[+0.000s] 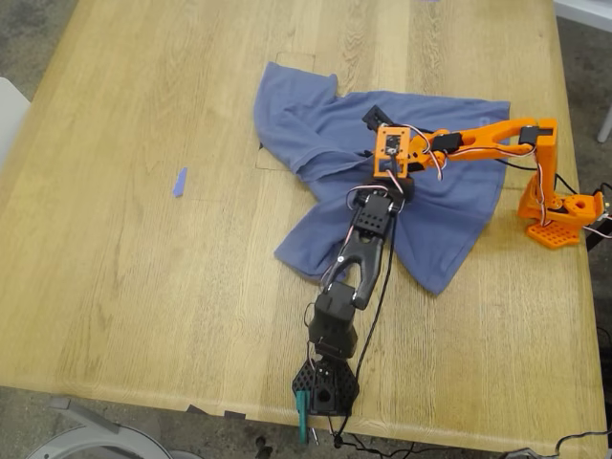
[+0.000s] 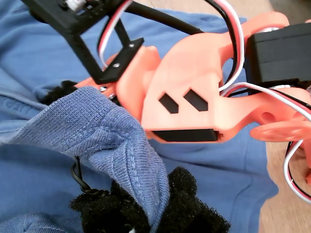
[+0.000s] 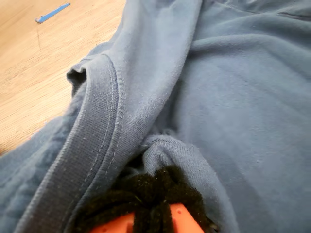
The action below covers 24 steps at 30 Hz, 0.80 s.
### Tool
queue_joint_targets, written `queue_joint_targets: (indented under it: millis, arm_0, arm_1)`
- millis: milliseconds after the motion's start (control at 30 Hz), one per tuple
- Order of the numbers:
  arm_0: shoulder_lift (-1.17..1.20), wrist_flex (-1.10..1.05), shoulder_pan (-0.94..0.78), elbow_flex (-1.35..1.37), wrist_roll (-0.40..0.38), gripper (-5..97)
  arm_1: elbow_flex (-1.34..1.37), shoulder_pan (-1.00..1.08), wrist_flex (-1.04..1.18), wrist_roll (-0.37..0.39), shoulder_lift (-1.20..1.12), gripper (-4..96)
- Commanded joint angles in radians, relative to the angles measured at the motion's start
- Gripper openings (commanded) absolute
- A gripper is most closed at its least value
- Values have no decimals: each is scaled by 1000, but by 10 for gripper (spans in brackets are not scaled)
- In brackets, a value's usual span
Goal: Fold a T-shirt
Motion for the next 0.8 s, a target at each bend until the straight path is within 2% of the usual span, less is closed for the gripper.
queue_joint_targets:
  millis: [0,467,767]
  arm_0:
    - [8,-41,60,-164,6,0]
    - [-150,-158,206,-204,-5,0]
    - [-345,-166,293,-405,-2,0]
  arm_1:
    - [-5,31,11,-8,95,0]
    - [178,130,17,-15,270,0]
    - [229,183,17,-18,334,0]
